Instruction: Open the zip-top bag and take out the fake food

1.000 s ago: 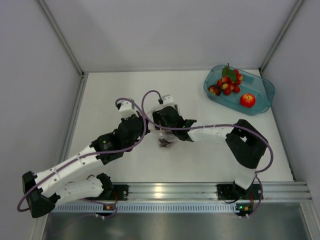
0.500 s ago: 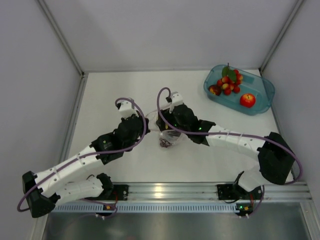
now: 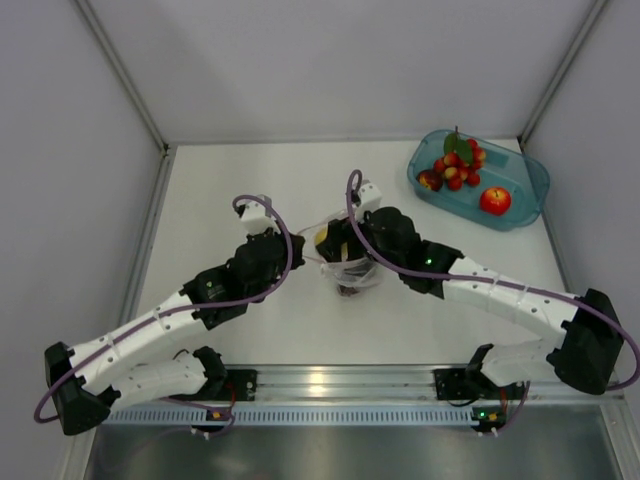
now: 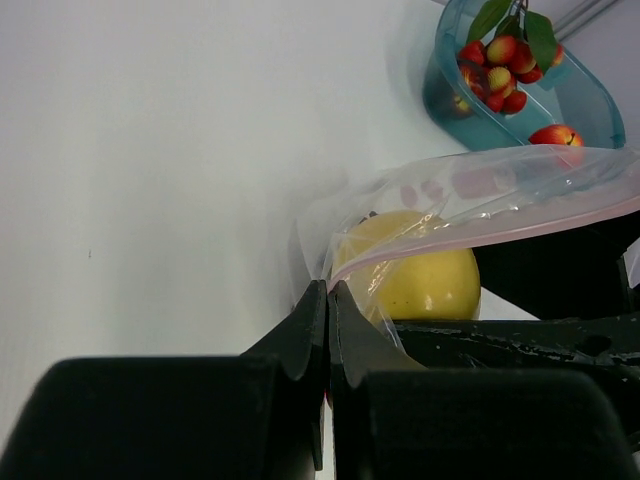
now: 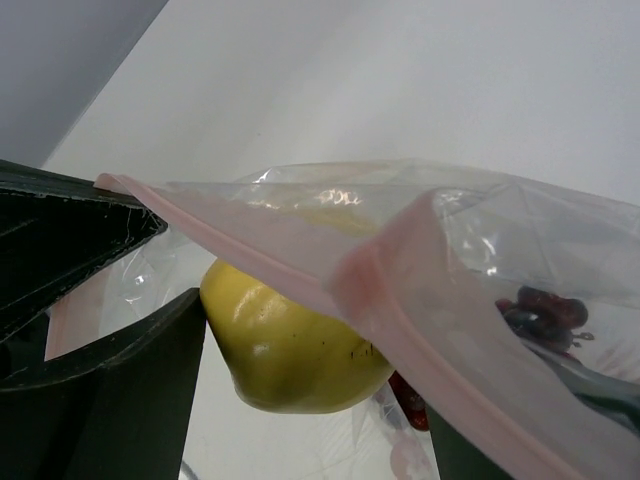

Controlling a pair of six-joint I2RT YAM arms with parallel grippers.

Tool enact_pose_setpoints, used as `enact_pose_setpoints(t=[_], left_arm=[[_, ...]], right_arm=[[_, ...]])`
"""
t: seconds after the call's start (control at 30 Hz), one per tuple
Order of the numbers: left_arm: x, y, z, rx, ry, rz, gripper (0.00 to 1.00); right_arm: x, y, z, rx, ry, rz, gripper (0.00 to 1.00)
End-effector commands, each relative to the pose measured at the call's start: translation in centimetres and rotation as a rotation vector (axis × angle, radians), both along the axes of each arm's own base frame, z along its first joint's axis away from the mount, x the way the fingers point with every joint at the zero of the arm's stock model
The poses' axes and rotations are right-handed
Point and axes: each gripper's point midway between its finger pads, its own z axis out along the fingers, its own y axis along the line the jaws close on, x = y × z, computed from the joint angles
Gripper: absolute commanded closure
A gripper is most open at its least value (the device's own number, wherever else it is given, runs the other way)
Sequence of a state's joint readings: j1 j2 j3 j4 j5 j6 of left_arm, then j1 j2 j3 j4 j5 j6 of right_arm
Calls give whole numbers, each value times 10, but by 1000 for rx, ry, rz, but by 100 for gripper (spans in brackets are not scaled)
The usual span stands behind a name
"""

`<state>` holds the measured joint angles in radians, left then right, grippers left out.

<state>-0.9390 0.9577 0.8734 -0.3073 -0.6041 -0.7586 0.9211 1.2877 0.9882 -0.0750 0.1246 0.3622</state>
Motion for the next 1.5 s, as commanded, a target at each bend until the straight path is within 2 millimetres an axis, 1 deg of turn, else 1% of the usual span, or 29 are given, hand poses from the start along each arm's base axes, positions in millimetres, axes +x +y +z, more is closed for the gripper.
enact_pose_setpoints(t=[0.0, 0.07, 0.13, 0.17, 0.2, 0.23, 0.27, 0.3, 0.33, 0.4, 0.47, 0.5, 0.6, 0.67, 0.7, 0.73, 0.8, 0.83, 0.87, 0.93, 1.0, 1.1, 1.17, 1.23, 1.33, 1.43, 1.47], left_arm=[[5, 8, 13, -3, -30, 37, 100], [4, 4, 13, -16, -21, 22, 100], [3, -1, 15, -36, -18, 3, 100], [1, -8, 18, -42, -17, -33, 100], [0, -13, 20, -45, -21, -64, 100], [-1, -18, 26, -54, -34, -89, 100], [-4, -29, 30, -65, -33, -143, 100], [-5, -33, 32, -68, -37, -168, 100], [-4, -39, 34, -65, -45, -192, 100], [-8, -48, 40, -74, -51, -240, 100], [-8, -53, 40, -64, -55, -270, 100], [-8, -54, 40, -62, -57, -276, 100], [-9, -58, 41, -62, -68, -298, 100], [-10, -60, 44, -66, -84, -316, 100], [-11, -62, 45, -68, -91, -330, 100], [-12, -62, 46, -71, -97, -335, 100], [-12, -61, 49, -73, -109, -337, 100], [-13, -60, 51, -72, -117, -337, 100], [-12, -60, 53, -70, -121, -336, 100], [-13, -58, 57, -66, -136, -338, 100], [-13, -57, 59, -56, -146, -341, 100], [-12, -56, 64, -45, -163, -344, 100], [-11, -57, 66, -41, -169, -347, 100], [-12, -60, 66, -29, -173, -364, 100], [-14, -65, 63, -16, -169, -397, 100], [-15, -67, 58, -7, -162, -414, 100], [-16, -68, 58, -8, -162, -420, 100]], right_arm=[[-9, -1, 54, 132, -35, 5, 46], [-6, -6, 61, 178, -22, -41, 47], [-5, -2, 63, 213, -6, -56, 50], [-4, 1, 68, 223, -5, -53, 54], [-3, 2, 64, 205, 13, -57, 56], [2, 9, 65, 194, 20, -63, 57], [3, 11, 61, 170, 33, -69, 57], [6, 13, 51, 135, 51, -84, 57], [7, 15, 57, 139, 41, -104, 58], [9, 17, 59, 141, 35, -129, 59], [11, 15, 64, 140, 23, -178, 60], [12, 14, 64, 133, 22, -197, 61], [14, 7, 73, 135, 10, -249, 61], [16, 2, 75, 119, -13, -287, 62], [20, -2, 73, 89, -31, -321, 62], [21, -2, 77, 70, -47, -338, 63], [22, -8, 71, -27, -82, -382, 63], [16, -4, 68, -50, -87, -371, 63], [15, -5, 60, -93, -86, -374, 64], [14, -8, 57, -136, -101, -393, 66], [12, -9, 46, -187, -95, -386, 65], [6, -6, 36, -222, -80, -375, 66], [-2, 2, 34, -210, -68, -343, 66], [-7, 6, 38, -184, -66, -326, 66], [-11, 6, 52, -163, -86, -325, 66], [-12, 2, 68, -117, -98, -331, 66], [-14, -2, 78, -80, -105, -334, 66]])
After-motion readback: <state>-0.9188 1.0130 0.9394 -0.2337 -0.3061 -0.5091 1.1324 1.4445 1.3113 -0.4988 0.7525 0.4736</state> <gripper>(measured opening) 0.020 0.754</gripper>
